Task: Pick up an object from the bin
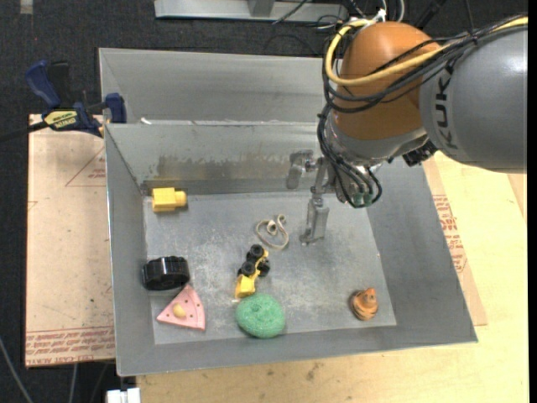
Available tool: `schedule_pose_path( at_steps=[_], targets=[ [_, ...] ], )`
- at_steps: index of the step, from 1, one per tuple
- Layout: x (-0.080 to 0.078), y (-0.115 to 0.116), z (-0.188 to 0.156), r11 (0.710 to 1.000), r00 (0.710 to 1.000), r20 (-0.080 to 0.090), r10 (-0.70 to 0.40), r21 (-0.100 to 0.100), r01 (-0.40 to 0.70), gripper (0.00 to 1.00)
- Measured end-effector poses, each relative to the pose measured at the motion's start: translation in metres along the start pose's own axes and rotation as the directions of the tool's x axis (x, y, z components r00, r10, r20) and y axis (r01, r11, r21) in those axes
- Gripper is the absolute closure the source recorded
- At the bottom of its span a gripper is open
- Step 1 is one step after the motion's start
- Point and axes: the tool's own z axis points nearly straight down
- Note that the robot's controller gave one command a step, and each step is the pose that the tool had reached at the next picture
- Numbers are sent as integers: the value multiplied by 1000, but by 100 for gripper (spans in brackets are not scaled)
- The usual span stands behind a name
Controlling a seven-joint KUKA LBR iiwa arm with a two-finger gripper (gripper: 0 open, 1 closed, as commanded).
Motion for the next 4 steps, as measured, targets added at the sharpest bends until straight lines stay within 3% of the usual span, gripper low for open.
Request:
schedule_pose_path(
  at_steps=[1,2,3,4],
  targets=[
    [-1,0,-5,1000,1000,8,1,-1,-1,0],
    [14,5,40,1000,1000,15,-11,0,11,0],
    [11,19,100,992,992,12,-124,1,124,0],
    [13,41,135,947,947,5,-322,1,322,0]
  ],
)
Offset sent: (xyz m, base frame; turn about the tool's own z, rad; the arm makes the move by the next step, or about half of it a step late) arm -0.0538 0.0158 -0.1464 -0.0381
